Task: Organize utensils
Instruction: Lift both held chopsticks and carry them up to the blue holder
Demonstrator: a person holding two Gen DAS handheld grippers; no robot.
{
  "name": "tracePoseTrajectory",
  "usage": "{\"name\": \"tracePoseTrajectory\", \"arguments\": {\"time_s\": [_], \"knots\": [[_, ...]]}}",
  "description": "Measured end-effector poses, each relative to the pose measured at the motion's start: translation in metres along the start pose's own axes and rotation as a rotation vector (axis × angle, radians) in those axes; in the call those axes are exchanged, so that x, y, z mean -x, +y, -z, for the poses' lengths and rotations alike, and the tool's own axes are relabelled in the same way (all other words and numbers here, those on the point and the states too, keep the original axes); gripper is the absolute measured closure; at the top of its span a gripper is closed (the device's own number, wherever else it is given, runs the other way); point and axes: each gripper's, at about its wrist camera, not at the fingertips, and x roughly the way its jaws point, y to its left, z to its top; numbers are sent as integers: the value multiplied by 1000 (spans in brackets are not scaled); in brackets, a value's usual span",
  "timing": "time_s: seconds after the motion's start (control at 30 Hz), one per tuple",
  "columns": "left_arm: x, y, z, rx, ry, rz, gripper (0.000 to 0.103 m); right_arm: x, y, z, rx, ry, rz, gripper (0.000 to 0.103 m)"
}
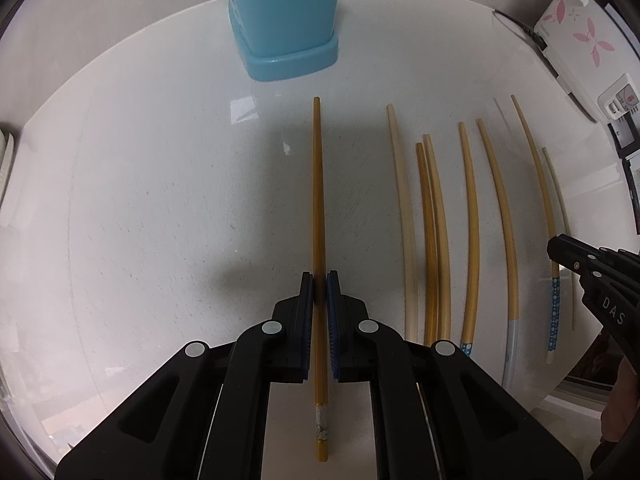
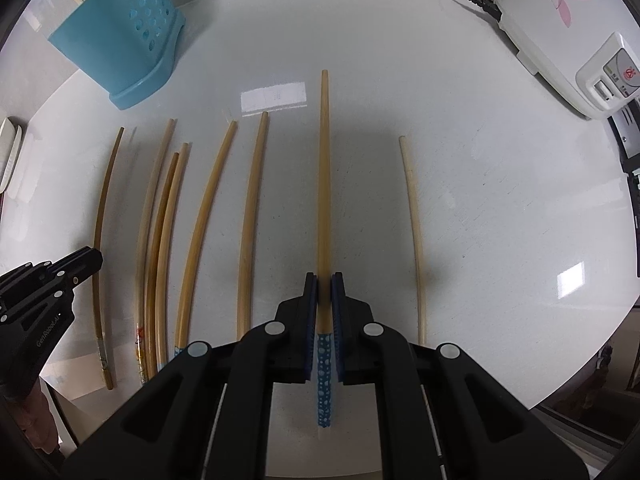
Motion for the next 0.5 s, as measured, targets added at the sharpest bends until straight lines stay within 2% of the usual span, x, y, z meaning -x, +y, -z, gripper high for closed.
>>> {"name": "tracePoseTrajectory", "arguments": {"time_s": [0.5], "knots": [[41,1,-7,-2,-105,10,97,31,-4,-3,2,-87,-24,96]]}}
